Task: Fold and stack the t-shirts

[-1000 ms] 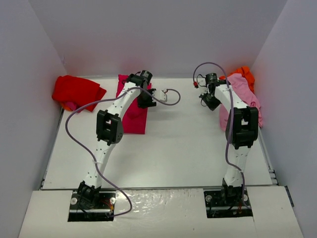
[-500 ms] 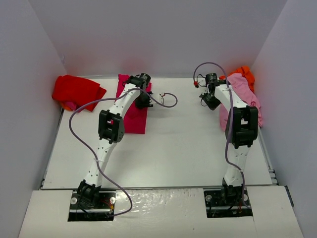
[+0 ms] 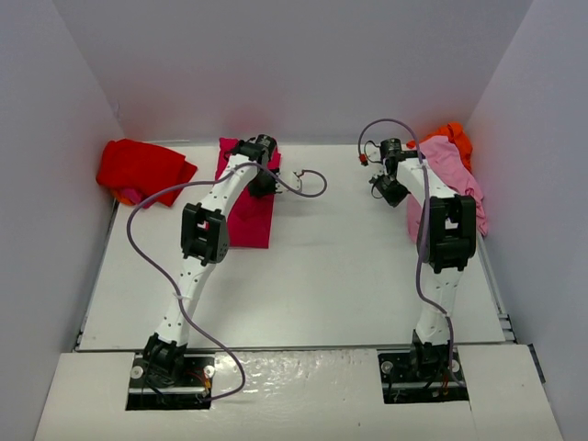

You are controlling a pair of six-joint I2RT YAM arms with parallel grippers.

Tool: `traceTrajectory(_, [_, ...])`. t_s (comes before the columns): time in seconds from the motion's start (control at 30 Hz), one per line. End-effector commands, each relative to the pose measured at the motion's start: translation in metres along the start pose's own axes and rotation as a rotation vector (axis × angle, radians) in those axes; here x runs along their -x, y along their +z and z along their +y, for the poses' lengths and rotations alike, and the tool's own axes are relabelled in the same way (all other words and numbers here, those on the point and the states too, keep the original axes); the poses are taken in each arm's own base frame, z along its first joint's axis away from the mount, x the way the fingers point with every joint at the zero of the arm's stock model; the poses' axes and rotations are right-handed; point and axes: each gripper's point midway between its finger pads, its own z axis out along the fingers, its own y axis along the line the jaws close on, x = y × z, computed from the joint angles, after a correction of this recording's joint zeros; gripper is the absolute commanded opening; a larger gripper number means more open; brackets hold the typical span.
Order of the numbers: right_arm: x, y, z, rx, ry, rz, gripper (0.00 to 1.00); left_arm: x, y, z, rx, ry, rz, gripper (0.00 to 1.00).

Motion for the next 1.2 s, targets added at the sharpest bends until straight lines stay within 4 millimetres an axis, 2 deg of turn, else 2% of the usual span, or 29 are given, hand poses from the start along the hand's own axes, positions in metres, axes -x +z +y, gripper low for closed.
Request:
traceTrajectory(0.0, [0.0,-0.008,-0.006,-0.018,0.015,-0.016,0.0,0.02,-0.063,0.023,0.126,0.018,-0.063,0.0])
traceTrajectory(0.13, [-0.003,-0.007,-0.007,-0.023,0.013,-0.007,0.0,0.018,-0.058,0.015,0.095,0.024,-0.04,0.04])
traceTrajectory(0.23, [-0.003,-0.005,-0.007,-0.026,0.014,-0.005,0.0,0.019,-0.059,0.014,0.094,0.016,-0.041,0.17])
traceTrajectory(0.37, [0.0,-0.005,-0.007,-0.022,0.019,-0.013,0.0,0.022,-0.069,0.018,0.121,-0.002,-0.062,0.43])
traceTrajectory(0.5, [0.005,-0.004,-0.001,0.017,0.022,-0.037,0.0,0.029,-0.092,0.036,0.217,-0.038,-0.107,0.5])
traceTrajectory(0.6, [0.031,-0.013,0.016,0.102,-0.001,-0.125,0.05,0.033,-0.117,0.074,0.384,-0.181,-0.209,0.49])
traceTrajectory(0.63, [0.039,-0.017,0.024,0.127,-0.022,-0.142,0.08,0.024,-0.129,0.086,0.432,-0.24,-0.231,0.49])
traceTrajectory(0.73, [0.086,-0.044,0.065,0.183,-0.14,-0.246,0.11,0.009,-0.169,0.117,0.574,-0.402,-0.309,0.49])
traceTrajectory(0.83, [0.118,-0.062,0.098,0.222,-0.226,-0.322,0.19,-0.02,-0.193,0.132,0.688,-0.518,-0.289,0.48])
traceTrajectory(0.93, [0.145,-0.062,0.147,0.307,-0.31,-0.367,0.23,-0.05,-0.193,0.122,0.664,-0.591,-0.262,0.48])
traceTrajectory(1.0, [0.156,-0.06,0.174,0.366,-0.349,-0.383,0.24,-0.069,-0.183,0.104,0.586,-0.642,-0.255,0.48])
traceTrajectory(1.07, [0.159,-0.051,0.206,0.42,-0.396,-0.373,0.24,-0.076,-0.166,0.078,0.479,-0.671,-0.251,0.46])
traceTrajectory(1.17, [0.165,-0.044,0.234,0.48,-0.435,-0.383,0.25,-0.075,-0.143,0.029,0.308,-0.649,-0.252,0.42])
